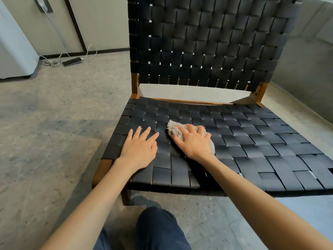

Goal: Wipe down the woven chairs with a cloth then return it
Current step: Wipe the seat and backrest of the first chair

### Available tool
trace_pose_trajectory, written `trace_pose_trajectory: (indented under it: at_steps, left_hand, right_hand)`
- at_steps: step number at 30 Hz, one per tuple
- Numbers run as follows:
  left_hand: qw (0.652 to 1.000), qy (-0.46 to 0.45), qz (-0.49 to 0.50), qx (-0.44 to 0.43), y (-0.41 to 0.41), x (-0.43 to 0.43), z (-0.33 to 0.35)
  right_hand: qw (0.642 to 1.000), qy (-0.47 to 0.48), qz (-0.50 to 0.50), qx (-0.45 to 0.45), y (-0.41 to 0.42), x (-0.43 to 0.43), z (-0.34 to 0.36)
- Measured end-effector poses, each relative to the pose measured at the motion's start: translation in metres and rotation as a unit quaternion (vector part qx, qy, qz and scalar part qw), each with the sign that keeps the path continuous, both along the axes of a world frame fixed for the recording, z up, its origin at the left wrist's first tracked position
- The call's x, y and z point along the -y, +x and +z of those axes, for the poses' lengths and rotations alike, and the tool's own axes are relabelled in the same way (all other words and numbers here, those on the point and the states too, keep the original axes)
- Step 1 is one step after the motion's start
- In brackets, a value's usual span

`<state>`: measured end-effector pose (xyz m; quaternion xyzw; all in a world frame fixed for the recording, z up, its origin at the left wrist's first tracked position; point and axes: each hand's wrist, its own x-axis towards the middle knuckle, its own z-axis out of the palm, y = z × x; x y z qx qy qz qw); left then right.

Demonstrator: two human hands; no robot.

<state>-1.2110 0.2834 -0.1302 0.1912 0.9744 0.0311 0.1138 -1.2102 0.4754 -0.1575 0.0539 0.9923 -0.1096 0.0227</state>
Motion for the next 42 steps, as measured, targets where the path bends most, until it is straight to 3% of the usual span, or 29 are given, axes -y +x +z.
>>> trace_pose_trajectory:
  at_steps: [13,21,27,42]
  left_hand:
    - [0.999,-0.018,0.035,-0.013,-0.069,-0.064,-0.035]
    - [0.998,-0.016,0.044,-0.031,-0.080,-0.072,-0.043]
    - [0.999,-0.004,0.043,-0.032,-0.079,-0.070,-0.042]
    - [1.000,-0.020,0.005,0.017,-0.068,-0.060,-0.030]
  right_hand:
    - [0.999,-0.014,-0.002,0.030,-0.157,-0.022,-0.038]
    - [1.000,-0.020,-0.002,0.009,-0.202,-0.034,-0.049]
    - [0.998,0.016,-0.057,0.014,-0.192,-0.064,-0.045]
    - [0.999,-0.012,0.025,0.025,-0.070,-0.067,-0.012]
